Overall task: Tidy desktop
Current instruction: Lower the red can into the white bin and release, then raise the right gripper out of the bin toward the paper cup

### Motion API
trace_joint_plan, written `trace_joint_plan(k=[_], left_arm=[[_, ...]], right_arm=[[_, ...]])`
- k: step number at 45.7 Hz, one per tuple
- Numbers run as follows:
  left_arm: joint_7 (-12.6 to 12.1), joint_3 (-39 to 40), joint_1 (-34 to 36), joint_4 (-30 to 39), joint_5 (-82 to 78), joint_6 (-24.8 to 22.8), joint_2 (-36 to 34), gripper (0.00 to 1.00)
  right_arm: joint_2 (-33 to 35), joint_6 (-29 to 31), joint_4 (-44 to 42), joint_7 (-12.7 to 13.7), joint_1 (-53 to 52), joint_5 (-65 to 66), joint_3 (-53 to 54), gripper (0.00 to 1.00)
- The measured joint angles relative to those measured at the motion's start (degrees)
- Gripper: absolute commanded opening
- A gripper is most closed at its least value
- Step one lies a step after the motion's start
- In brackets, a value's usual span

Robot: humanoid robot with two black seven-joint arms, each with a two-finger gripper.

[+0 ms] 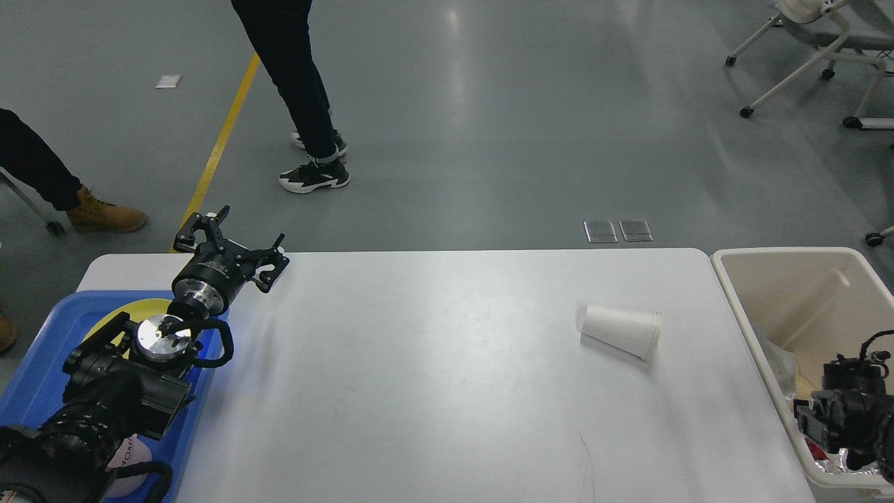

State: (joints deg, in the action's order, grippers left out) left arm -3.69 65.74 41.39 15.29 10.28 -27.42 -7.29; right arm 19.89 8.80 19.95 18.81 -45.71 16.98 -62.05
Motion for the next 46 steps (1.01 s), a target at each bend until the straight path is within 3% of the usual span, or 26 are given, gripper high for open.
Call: trace_joint_plan(k=[6,9,15,22,29,39,46], left_arm=[[0.0,0.0,0.0,0.0,0.0,0.0,0.0,0.96],[0.0,0.0,0.0,0.0,0.0,0.0,0.0,0.96],[0.0,0.0,0.0,0.0,0.0,0.0,-0.01,0.96],[0.0,0.0,0.0,0.0,0.0,0.0,-0.01,0.96],[0.0,0.0,0.0,0.0,0.0,0.0,-0.01,0.96],[0.0,0.0,0.0,0.0,0.0,0.0,-0.01,0.96],[0.0,0.0,0.0,0.0,0.0,0.0,0.0,0.96]], right_arm=[[0.94,-0.01,0.05,0.0,-0.01,0.0,0.64,0.86],[1.35,0.02,0.29,0.0,-0.32,0.0,0.9,1.0],[1.74,1.25,2.89,0.0,-3.78,-0.32,2.55,1.0],[6.13,5.61,12.32,0.14,-16.72,-0.47,2.23,1.0],[9.24,16.53,22.37,0.18,-35.38,-0.62,-1.98,1.0],[7.51,42.04,30.86,0.0,-62.63,-0.82,-6.59,1.0],[2.97,46.07,31.93,-0.24,-77.23,-1.03,-6.3,1.0]])
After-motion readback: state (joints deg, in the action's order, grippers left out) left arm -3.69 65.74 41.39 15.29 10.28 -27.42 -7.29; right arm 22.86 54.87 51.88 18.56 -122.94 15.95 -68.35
